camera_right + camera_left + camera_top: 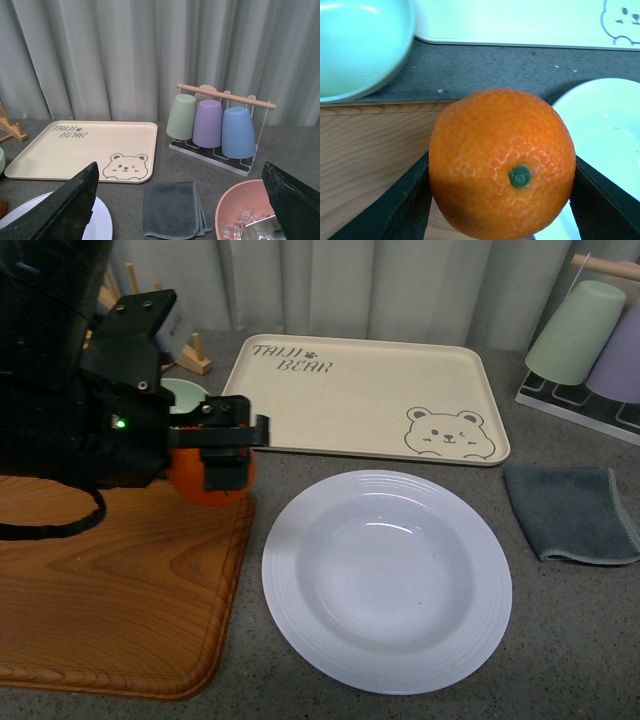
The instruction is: Place orange and plate with both arms
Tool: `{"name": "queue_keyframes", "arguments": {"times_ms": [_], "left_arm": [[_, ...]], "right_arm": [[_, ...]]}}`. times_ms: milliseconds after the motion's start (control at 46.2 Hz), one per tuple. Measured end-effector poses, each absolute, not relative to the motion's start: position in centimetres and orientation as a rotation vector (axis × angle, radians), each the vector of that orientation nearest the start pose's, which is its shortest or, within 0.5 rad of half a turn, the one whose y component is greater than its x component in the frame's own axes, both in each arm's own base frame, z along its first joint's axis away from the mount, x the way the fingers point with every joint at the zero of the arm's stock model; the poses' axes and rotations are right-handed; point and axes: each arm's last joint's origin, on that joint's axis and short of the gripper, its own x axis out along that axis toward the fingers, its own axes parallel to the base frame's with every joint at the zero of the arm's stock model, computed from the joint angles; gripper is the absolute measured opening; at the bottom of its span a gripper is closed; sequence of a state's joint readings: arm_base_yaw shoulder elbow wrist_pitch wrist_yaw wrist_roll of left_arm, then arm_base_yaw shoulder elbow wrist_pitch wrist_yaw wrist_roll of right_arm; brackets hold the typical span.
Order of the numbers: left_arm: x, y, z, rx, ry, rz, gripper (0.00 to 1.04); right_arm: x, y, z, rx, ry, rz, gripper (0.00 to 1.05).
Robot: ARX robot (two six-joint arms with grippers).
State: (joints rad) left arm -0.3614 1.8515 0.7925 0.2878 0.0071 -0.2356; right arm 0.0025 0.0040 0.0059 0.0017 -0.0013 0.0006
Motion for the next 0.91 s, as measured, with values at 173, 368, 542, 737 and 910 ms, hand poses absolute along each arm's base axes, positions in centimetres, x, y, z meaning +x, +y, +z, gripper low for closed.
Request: {"name": "queue_keyframes", "arguments": {"times_ms": [173, 368, 542, 737, 910], "left_arm": [[30.0, -15.8, 10.9, -0.116, 0.812, -0.339, 0.68], [29.1, -18.8, 10.9, -0.168, 0.833, -0.382, 0.68], [28.3, -20.7, 9.9, -0.182, 0.870, -0.404, 0.68], [27.8, -21.5, 8.3, -0.191, 0.902, -0.402, 0.68], [27.7, -21.5, 7.0, -0.179, 0.928, -0.380, 0.68]], "right_arm": [[9.8, 0.0, 16.5, 0.001, -0.004, 0.004, 0.96], [9.8, 0.0, 16.5, 0.001, -0.004, 0.004, 0.96], [9.8, 0.0, 16.5, 0.001, -0.004, 0.003, 0.96], [9.8, 0.0, 16.5, 0.001, -0.004, 0.004, 0.96], [9.8, 0.0, 16.5, 0.001, -0.004, 0.004, 0.96]]}}
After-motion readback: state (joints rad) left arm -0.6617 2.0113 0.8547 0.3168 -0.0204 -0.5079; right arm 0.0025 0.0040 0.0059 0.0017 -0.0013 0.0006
